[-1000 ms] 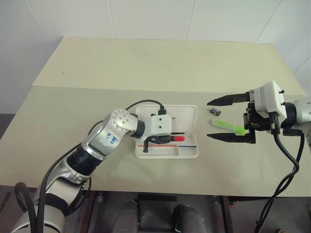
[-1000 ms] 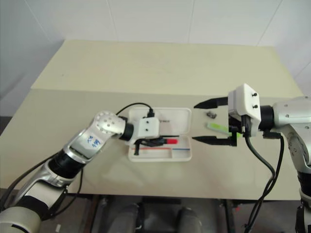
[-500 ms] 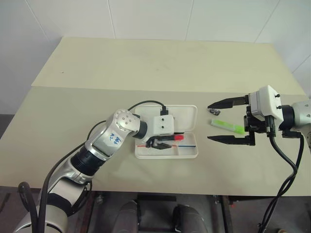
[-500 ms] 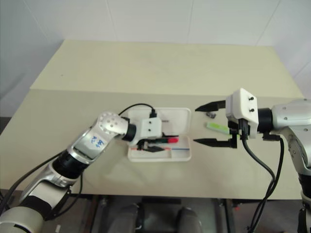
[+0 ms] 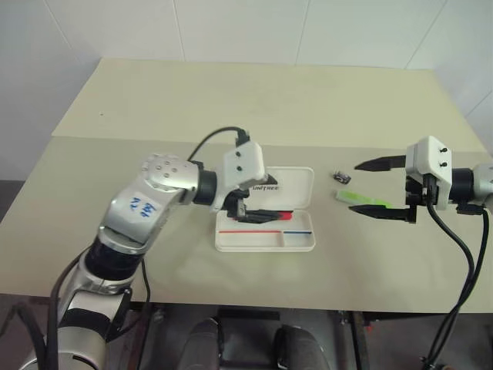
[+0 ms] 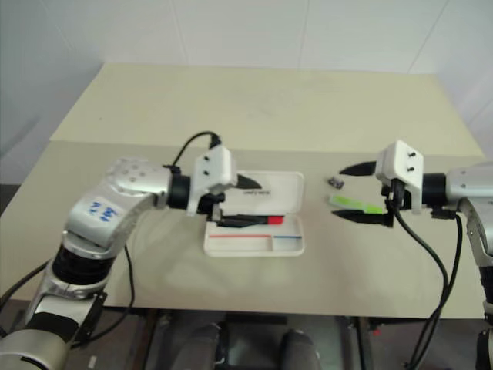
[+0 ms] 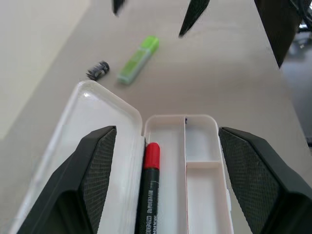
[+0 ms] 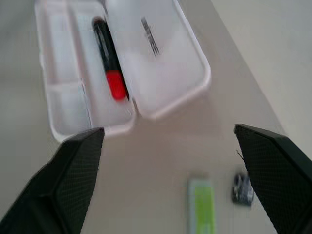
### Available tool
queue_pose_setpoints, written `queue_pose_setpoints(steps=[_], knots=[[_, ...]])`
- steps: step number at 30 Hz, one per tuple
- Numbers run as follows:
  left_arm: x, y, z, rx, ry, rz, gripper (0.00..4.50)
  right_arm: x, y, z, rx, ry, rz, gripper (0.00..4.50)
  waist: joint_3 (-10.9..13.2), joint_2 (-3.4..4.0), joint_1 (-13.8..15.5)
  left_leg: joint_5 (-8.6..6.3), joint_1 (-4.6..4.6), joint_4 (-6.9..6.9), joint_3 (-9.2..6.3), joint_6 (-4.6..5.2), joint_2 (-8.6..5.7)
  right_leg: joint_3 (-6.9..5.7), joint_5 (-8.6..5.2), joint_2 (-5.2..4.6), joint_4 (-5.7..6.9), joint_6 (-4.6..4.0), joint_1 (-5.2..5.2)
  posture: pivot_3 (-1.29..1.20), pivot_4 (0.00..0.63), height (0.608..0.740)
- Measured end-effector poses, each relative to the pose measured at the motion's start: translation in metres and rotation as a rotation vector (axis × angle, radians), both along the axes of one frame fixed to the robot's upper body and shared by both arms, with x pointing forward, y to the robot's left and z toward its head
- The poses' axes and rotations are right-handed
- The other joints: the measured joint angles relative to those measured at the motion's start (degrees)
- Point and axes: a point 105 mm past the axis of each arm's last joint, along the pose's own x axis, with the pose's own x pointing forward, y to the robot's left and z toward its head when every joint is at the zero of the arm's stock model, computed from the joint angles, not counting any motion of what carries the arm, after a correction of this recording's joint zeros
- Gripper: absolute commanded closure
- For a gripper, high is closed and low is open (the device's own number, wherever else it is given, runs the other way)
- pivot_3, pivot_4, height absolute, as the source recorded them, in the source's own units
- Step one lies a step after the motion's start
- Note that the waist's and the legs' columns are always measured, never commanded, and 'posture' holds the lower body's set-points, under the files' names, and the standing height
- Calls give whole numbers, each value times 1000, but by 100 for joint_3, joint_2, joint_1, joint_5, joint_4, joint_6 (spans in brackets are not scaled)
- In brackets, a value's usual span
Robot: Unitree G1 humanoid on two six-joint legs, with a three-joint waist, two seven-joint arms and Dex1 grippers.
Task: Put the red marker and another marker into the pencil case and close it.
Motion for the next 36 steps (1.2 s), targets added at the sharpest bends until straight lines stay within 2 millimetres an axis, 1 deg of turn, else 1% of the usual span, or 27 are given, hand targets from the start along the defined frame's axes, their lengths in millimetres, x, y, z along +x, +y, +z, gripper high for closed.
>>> queue_pose_setpoints(steps=[3,6,9,11,14,17,19,21,24,25,28,30,32,35,36], knots=[[-6,15,2,16,-2,37,911,14,-21,-18,-39,46,-85,0,-1,3,-53,0,3,-3,1,-1,2,1,0,1,0,0,-1,0,150,740],[-11,35,4,18,3,71,911,30,-29,-28,-52,66,-120,0,-1,3,-157,1,6,-3,2,-1,3,3,0,1,-5,0,-1,0,150,740],[-18,53,10,12,4,96,911,43,-36,-37,-52,90,-164,0,-1,3,-174,1,7,-5,5,-1,5,6,0,2,-5,0,-1,0,150,740],[-24,54,11,6,1,80,911,49,-36,-40,-52,94,-173,0,0,4,-166,1,6,-2,5,-1,5,6,0,1,-5,0,0,0,150,740],[-30,48,13,-7,-1,48,911,57,-29,-46,-59,108,-159,0,0,4,-126,1,6,1,1,-1,4,4,0,1,-8,0,3,0,150,740],[-34,43,13,-26,7,36,864,58,-26,-57,-59,147,-153,642,0,4,-122,1,3,0,0,-2,3,2,0,1,-4,0,5,0,150,740],[-35,42,13,-29,2,36,864,56,-26,-63,-60,174,-141,1314,0,4,-137,1,3,-3,1,-1,3,2,0,1,-2,0,4,0,150,740],[-36,42,14,-29,-4,40,864,54,-24,-64,-59,187,-124,2102,0,4,-143,1,5,-3,1,-2,3,2,0,2,-3,0,4,0,150,740],[-36,42,14,-29,0,44,864,55,-25,-64,-61,188,-127,3146,0,4,-146,1,7,-1,1,-2,4,4,0,2,-5,0,4,0,150,740],[-36,43,14,-27,1,45,864,54,-25,-64,-63,187,-125,3434,0,4,-146,0,7,-2,1,-2,4,3,0,3,-4,0,4,0,150,740],[-35,47,15,-9,-6,67,864,53,-24,-63,-57,197,-111,3428,0,4,-146,-1,6,-5,2,-4,4,4,0,4,-4,0,4,0,150,740],[-34,50,16,-4,-11,79,864,51,-21,-59,-45,199,-83,3428,0,5,-146,-1,6,-5,3,-4,4,6,0,4,-4,0,2,0,150,740],[-33,55,17,2,-19,95,864,49,-12,-42,-26,155,-21,3428,1,7,-156,-1,6,-5,7,-4,4,11,0,4,-4,0,-4,0,150,740],[-34,65,19,7,-17,122,864,39,-1,5,44,35,62,3428,8,19,-141,-1,4,-8,6,-5,8,11,0,7,-2,0,-6,0,150,740],[-34,69,20,6,-19,134,864,34,4,27,80,-23,93,3428,8,19,-135,-3,4,-7,5,-7,11,11,0,10,-2,0,-6,0,150,740]])
